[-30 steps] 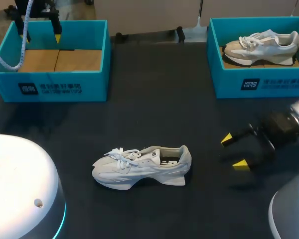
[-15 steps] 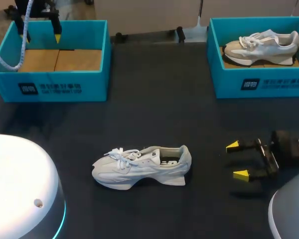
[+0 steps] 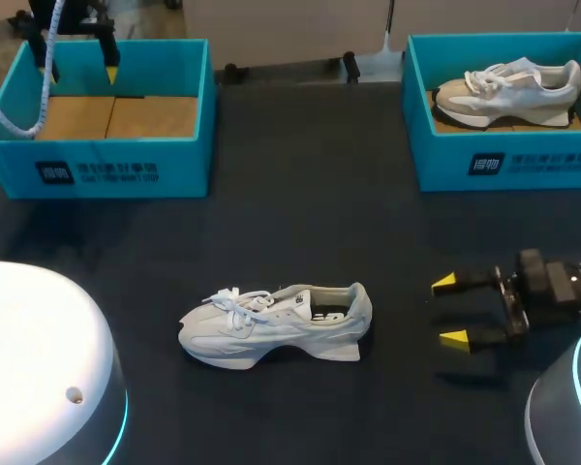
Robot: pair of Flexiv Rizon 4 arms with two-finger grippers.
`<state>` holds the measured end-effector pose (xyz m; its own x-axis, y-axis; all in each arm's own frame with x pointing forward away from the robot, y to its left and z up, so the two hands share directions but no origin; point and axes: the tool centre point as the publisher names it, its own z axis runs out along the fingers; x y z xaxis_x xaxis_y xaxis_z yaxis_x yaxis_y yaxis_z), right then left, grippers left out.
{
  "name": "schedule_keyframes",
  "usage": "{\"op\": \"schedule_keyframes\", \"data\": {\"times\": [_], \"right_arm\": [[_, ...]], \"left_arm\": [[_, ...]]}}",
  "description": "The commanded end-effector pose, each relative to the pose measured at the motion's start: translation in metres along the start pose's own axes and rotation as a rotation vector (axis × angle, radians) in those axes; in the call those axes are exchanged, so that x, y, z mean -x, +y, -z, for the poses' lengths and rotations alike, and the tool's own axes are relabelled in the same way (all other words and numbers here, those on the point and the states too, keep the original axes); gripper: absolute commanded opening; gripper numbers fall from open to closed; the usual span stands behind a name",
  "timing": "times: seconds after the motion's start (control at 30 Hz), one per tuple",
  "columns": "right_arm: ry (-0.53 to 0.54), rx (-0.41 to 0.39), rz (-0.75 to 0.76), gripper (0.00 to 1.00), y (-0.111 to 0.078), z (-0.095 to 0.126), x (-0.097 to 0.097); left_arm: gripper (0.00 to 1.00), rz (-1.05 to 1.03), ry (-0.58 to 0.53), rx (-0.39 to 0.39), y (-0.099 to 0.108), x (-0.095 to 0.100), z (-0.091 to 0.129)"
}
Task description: Take the shoe out of the shoebox, open the shoe tongue, remove and reinsert the insole, then place the shoe into the shoebox
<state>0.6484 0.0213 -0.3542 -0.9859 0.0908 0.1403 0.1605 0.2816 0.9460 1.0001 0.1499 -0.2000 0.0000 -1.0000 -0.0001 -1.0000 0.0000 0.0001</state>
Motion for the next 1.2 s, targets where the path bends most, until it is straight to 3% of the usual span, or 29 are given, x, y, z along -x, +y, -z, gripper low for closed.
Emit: {"op": "schedule_keyframes", "data": {"times": [0.03, 0.53, 0.97, 1.2], "right_arm": [[0.003, -0.013, 0.005, 1.0, -0.002, -0.005, 0.002], [-0.012, -0.084, 0.018, 1.0, -0.011, -0.047, 0.006], [-0.012, -0.084, 0.018, 1.0, -0.011, -0.047, 0.006], [-0.004, -0.09, 0.059, 1.0, -0.008, -0.077, 0.014]], "left_arm": [[1.0, 0.0, 0.0, 0.0, 0.0, 0.0, 0.0], [1.0, 0.0, 0.0, 0.0, 0.0, 0.0, 0.0], [1.0, 0.0, 0.0, 0.0, 0.0, 0.0, 0.0], [1.0, 0.0, 0.0, 0.0, 0.0, 0.0, 0.0]]}}
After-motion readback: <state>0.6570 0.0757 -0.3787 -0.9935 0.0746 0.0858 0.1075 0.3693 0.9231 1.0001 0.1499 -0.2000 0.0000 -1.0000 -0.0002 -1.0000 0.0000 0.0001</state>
